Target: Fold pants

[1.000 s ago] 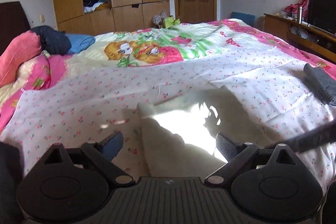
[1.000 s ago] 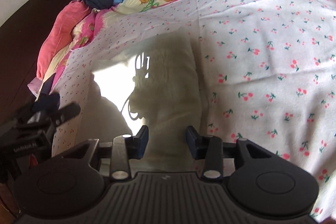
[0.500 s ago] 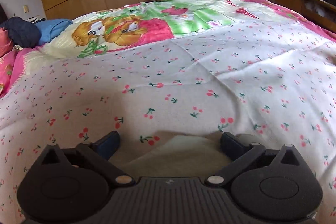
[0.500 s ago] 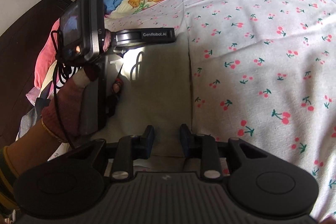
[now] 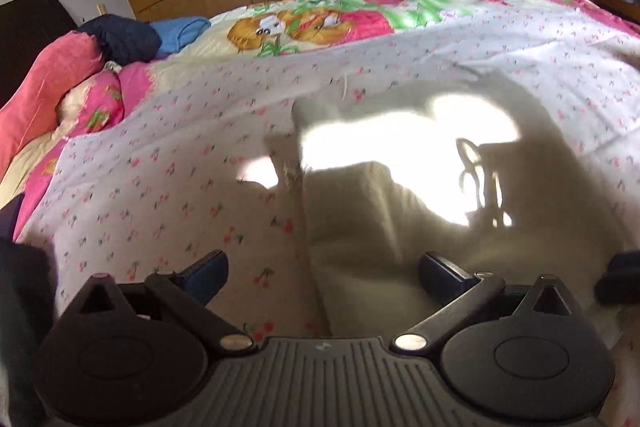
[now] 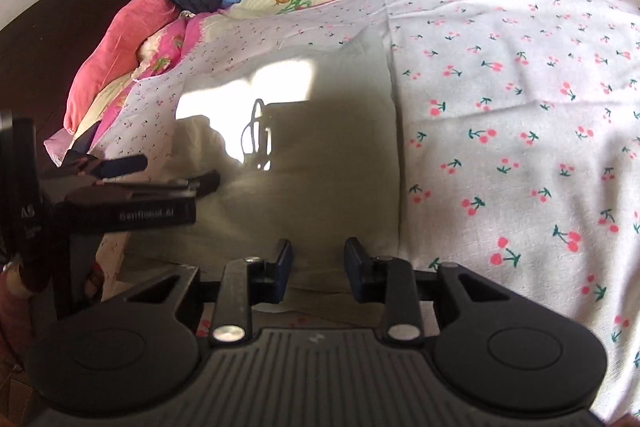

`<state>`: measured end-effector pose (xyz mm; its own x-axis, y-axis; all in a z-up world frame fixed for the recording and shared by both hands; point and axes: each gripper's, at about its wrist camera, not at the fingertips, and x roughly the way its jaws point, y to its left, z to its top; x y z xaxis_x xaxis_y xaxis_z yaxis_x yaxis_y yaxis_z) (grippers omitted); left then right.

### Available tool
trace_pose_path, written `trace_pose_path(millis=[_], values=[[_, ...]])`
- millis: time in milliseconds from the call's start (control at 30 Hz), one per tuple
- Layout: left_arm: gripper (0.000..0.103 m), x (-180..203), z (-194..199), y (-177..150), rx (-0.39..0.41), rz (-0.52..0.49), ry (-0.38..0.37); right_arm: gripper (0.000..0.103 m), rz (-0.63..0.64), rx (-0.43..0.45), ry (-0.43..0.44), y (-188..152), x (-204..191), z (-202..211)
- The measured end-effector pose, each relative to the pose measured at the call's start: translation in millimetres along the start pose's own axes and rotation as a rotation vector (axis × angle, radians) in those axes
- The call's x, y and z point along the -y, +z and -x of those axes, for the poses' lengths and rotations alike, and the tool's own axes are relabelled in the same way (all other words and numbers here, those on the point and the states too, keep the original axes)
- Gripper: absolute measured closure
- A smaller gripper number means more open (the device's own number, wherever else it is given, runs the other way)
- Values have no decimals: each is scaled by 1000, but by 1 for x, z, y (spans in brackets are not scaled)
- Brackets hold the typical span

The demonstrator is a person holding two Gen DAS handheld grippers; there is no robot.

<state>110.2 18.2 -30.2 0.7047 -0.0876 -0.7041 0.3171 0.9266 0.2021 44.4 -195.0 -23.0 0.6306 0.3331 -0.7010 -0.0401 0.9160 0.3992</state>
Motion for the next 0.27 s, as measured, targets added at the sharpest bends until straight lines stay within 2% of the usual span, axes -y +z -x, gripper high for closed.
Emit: trace_pose_path(millis=[167,233,267], values=[[0,-21,35,-7,24,177,-38,68,43,74,-3,4,-22,32],[0,-18,42,-11,25,195,-32,64,41,77,-5,4,-25,23],[0,-13,41,-14,-2,185,-28,64,32,37,-18,3,-26,10]])
